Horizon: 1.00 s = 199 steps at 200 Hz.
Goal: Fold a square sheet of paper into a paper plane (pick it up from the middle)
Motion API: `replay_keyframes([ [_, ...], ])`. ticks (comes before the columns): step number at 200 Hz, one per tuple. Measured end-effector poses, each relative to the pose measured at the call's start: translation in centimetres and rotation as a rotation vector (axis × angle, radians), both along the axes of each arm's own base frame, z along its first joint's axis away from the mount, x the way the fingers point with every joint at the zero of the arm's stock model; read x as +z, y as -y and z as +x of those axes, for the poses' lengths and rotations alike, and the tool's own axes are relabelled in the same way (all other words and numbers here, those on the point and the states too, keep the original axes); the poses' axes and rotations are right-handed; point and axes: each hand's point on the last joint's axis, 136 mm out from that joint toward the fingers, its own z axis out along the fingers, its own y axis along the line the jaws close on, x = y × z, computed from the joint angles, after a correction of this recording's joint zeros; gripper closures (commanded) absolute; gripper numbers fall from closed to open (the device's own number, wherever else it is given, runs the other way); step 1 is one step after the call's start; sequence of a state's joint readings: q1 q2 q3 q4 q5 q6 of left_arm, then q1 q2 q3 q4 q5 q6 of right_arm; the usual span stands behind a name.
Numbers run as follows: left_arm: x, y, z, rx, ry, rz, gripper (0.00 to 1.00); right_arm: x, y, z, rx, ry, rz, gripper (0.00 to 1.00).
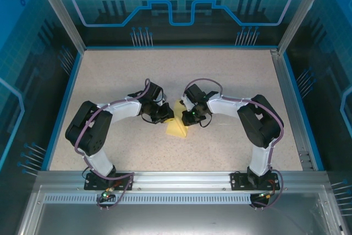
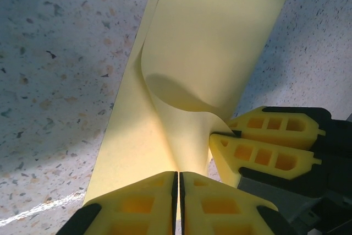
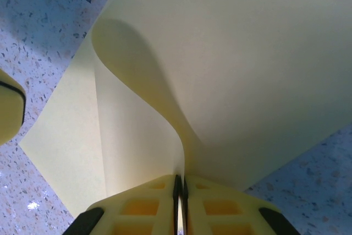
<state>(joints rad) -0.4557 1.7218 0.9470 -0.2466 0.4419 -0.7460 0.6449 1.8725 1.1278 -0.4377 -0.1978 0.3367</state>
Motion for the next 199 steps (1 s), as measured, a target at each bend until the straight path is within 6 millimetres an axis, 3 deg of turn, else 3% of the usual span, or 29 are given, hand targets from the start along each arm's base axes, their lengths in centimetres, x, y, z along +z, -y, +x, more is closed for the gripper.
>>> replay_keyframes([
  [114,0.6,0.8,0.7,0.018,0.010,-0.051,0.88,0.0,0.0,0.0,-0.002,0.001,-0.003,0.88],
  [199,-0.5,2.1,1.9,0.054,-0.018,-0.116,0.88,0.0,0.0,0.0,-0.009,0.000,-0.004,0.88],
])
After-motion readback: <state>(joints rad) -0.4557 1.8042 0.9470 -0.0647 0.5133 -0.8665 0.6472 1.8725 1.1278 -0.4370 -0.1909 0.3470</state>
